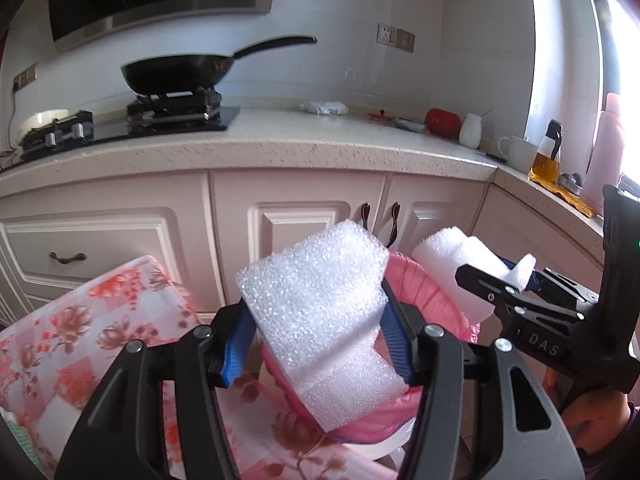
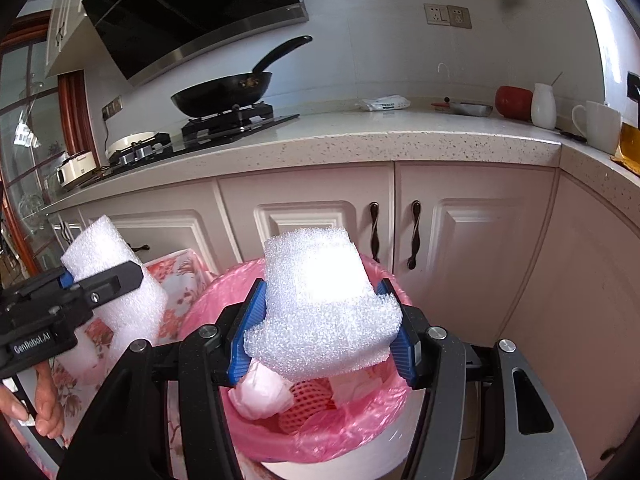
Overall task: Collect trash
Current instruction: 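Open both tools to drop the foam sheets into the bin, then move both tools back over the table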
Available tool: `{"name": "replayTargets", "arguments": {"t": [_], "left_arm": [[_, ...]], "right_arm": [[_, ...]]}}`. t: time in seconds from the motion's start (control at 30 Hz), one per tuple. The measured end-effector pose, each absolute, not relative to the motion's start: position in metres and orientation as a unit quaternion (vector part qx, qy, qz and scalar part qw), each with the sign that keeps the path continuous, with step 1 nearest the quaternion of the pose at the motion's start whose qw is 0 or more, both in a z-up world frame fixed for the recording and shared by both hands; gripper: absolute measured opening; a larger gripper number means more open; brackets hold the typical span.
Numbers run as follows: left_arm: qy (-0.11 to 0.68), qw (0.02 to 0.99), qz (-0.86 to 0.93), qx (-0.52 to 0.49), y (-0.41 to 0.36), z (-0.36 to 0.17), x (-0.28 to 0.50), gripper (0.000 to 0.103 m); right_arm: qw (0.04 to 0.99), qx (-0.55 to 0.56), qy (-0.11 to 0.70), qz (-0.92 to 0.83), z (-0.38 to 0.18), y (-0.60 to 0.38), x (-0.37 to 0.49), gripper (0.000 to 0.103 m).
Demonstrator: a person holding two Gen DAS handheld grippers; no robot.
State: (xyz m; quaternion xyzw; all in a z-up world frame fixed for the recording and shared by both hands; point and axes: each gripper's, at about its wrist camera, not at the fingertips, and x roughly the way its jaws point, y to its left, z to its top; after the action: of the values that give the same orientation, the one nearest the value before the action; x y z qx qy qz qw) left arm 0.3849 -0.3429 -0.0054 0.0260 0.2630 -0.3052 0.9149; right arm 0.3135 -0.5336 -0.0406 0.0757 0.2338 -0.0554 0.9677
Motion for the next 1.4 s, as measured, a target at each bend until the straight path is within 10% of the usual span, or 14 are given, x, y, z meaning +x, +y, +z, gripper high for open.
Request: {"name": "replayTargets", "arguments": {"t": [0.67, 0.93, 1.4], "left_arm": [[0.267, 0.917, -0.294, 0.027, -0.362, -0.029, 0.414, 0.073], [0.278, 0.933, -0.229, -0.009, -0.285, -0.035, 0.378, 0.095], [0.262, 0.959, -0.103, -0.017, -0.104, -0.061, 0.277, 0.095]], "right_arm": [[0.963, 0.105, 0.239, -0.065, -0.057, -0.559, 0.312, 0.073], [0.967, 0.097, 0.234, -0.039, -0.050, -0.518, 0.288, 0.075], [0.958, 0.085, 0.264, 0.068, -0.074, -0.366, 0.272, 0.076]]}}
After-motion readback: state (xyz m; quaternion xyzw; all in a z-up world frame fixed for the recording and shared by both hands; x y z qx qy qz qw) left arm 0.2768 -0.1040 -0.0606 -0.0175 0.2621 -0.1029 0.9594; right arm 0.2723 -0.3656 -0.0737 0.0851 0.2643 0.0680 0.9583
